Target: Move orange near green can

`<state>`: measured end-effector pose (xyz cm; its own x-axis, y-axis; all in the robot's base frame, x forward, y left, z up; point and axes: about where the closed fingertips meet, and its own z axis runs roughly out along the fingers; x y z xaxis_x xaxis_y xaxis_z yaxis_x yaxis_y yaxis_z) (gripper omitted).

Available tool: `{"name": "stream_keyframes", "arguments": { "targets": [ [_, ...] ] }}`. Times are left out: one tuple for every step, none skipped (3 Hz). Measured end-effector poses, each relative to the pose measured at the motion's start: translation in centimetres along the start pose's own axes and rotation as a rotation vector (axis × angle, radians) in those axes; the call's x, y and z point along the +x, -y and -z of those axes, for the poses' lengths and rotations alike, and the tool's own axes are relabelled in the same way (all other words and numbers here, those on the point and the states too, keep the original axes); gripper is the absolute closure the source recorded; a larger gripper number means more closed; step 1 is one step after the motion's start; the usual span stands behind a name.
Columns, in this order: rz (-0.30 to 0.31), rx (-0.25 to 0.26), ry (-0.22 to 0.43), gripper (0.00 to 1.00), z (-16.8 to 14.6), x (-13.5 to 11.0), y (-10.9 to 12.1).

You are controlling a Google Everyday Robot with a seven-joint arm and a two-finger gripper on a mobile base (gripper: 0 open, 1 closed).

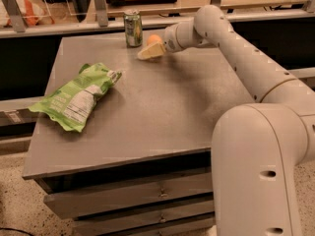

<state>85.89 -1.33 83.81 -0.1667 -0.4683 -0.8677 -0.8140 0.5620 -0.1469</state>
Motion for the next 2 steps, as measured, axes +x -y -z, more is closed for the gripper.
{"name": "stream_keyframes", "arguments": {
  "targets": [
    [0.003,-0.019,0.043,0.0,3.1,-0.6,-0.1],
    [0.006,-0.033,0.124,0.0,6.7,-2.0,-0.4]
  ]
}}
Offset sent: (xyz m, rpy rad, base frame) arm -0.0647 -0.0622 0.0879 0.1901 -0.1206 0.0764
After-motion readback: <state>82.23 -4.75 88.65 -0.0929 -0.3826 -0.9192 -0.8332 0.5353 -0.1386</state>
